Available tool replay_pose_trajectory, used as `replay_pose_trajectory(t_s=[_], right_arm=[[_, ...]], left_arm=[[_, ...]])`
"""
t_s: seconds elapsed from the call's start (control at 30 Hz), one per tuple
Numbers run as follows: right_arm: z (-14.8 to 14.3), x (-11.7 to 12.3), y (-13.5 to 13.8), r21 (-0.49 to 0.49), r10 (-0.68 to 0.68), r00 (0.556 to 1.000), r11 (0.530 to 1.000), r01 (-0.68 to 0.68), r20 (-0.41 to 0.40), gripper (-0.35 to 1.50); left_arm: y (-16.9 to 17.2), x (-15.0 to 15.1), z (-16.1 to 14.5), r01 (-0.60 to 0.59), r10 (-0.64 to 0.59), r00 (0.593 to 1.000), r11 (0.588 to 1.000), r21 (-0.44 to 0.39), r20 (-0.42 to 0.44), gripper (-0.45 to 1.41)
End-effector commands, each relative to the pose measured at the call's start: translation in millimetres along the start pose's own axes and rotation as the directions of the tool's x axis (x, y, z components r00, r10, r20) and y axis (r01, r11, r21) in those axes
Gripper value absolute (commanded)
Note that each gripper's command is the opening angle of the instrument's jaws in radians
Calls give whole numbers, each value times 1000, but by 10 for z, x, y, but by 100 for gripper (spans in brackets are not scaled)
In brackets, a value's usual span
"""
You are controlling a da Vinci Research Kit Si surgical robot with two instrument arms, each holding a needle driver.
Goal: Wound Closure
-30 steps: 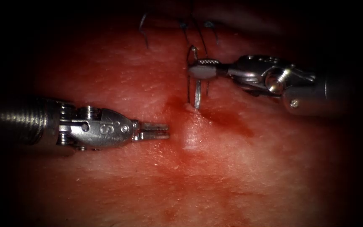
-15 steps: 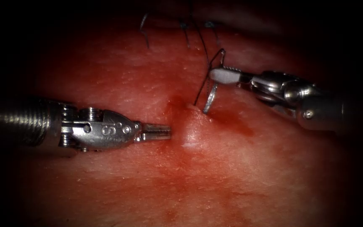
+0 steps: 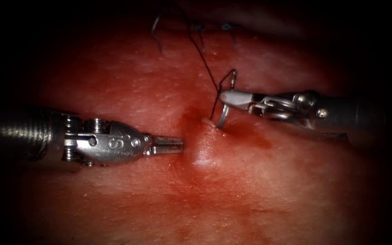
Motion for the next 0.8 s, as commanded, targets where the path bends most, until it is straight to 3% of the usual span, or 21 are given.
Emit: replay_pose_trajectory(t_s=[0.03,0.33,0.63,0.8], right_arm=[[8,-7,-6,13,14,1000,1000,-14,24,-35],[25,-39,-28,90,117,989,988,-125,94,-35],[30,-53,-12,82,183,975,978,-194,123,-35],[26,-47,-9,80,137,985,986,-146,103,-35]], left_arm=[[0,0,8,0,0,1000,1000,0,0,-23],[0,0,8,0,0,1000,1000,0,0,-25],[0,-1,7,-1,1,1000,1000,-1,-1,-25],[0,-1,7,-2,2,1000,1000,-3,2,-25]])
